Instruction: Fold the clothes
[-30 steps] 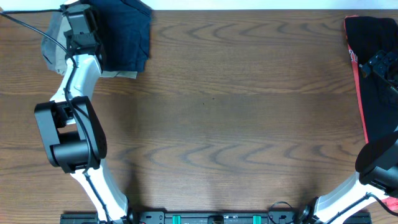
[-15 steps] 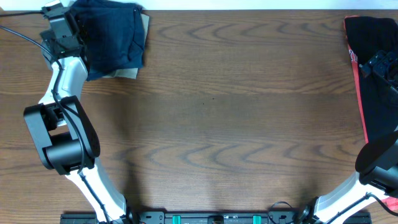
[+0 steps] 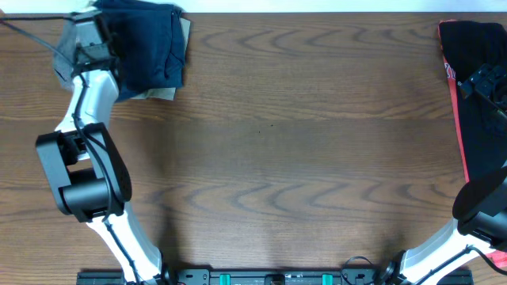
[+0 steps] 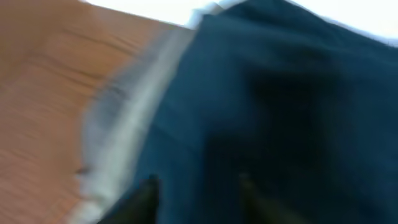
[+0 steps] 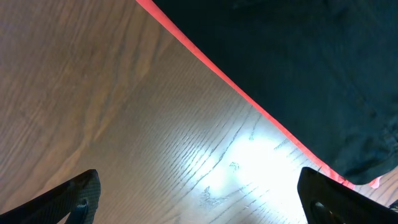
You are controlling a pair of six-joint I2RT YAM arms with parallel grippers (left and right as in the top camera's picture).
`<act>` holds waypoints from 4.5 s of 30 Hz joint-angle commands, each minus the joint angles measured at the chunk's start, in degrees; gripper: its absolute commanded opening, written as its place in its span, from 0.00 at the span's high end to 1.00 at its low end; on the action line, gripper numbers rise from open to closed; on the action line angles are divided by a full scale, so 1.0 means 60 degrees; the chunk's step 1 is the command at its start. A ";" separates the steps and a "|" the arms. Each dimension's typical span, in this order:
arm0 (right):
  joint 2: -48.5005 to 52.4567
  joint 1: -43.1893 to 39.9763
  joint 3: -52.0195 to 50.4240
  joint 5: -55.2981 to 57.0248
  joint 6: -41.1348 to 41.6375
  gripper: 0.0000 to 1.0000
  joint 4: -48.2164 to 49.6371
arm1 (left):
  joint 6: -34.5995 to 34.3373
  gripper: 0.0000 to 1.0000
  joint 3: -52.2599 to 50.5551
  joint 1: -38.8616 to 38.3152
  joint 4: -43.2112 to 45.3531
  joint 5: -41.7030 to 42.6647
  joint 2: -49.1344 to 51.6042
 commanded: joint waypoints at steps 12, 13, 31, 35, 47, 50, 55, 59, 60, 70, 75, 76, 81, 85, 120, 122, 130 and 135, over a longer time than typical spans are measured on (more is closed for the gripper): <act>0.0073 -0.0025 0.0062 0.0073 0.0109 0.01 0.0000 | -0.0051 0.88 -0.0055 -0.0860 -0.1173 0.2769 0.0703; 0.0073 -0.0025 0.0062 0.0073 0.0109 0.01 -0.0004 | -0.0051 0.88 -0.0055 -0.0856 -0.1370 0.2769 0.0776; 0.0073 -0.0025 0.0062 0.0073 0.0109 0.01 0.0000 | -0.0047 0.94 -0.0051 0.0076 -0.1450 0.1851 -0.1137; 0.0073 -0.0025 0.0062 0.0073 0.0109 0.01 -0.0004 | -0.0047 0.94 -0.0051 0.0670 -0.1435 0.1719 -0.0943; 0.0073 -0.0025 0.0062 0.0073 0.0109 0.01 -0.0004 | -0.0051 0.93 -0.0051 0.1523 -0.2065 0.1719 0.0408; 0.0073 -0.0025 0.0062 0.0073 0.0109 0.01 0.0000 | -0.0047 0.94 -0.0051 0.1628 -0.2473 0.1719 0.0226; 0.0073 -0.0025 0.0062 0.0073 0.0109 0.01 -0.0004 | -0.0710 0.94 -0.0051 0.1698 -0.3206 0.1730 -0.0874; 0.0073 -0.0025 0.0062 0.0073 0.0109 0.01 -0.0004 | -0.1373 0.94 -0.0051 0.1690 -0.3625 0.1738 -0.2379; 0.0073 -0.0025 0.0062 0.0073 0.0109 0.01 -0.0004 | -0.1668 0.94 -0.0051 0.1690 -0.3829 0.1767 -0.2830; 0.0073 -0.0025 0.0062 0.0073 0.0109 0.01 0.0000 | -0.2441 0.29 -0.0069 0.1643 -0.8276 0.4586 -0.5941; 0.0073 -0.0025 0.0062 0.0073 0.0109 0.01 0.0000 | -0.1858 0.27 -0.0674 0.1129 -0.9519 0.5169 -0.6768; 0.0073 -0.0025 0.0062 0.0073 0.0109 0.01 -0.0004 | -0.1639 0.27 -0.0958 0.0933 -0.9548 0.5417 -0.7002; 0.0073 -0.0025 0.0062 0.0073 0.0109 0.01 0.0000 | -0.1566 0.27 -0.2787 -0.0164 -0.9413 0.5541 -0.8550; 0.0073 -0.0025 0.0062 0.0073 0.0109 0.01 0.0000 | -0.1847 0.27 -0.4535 -0.1344 -0.9180 0.5701 -1.0298; 0.0073 -0.0033 0.0062 0.0073 0.0109 0.01 0.0000 | -0.0499 0.02 -0.8597 -0.2991 -0.6036 0.5486 -1.4764; 0.0073 -0.0033 0.0062 0.0073 0.0109 0.01 -0.0004 | -0.0011 0.02 -0.9533 -0.2991 -0.4991 0.5486 -1.5446; 0.0073 -0.0033 0.0062 0.0073 0.0109 0.01 0.0000 | 0.0350 0.02 -1.2517 -0.2463 -0.1577 0.5479 -1.7977; 0.0073 -0.0033 0.0062 0.0073 0.0109 0.01 -0.0004 | 0.0353 0.02 -1.3631 -0.2018 0.0011 0.5475 -1.8899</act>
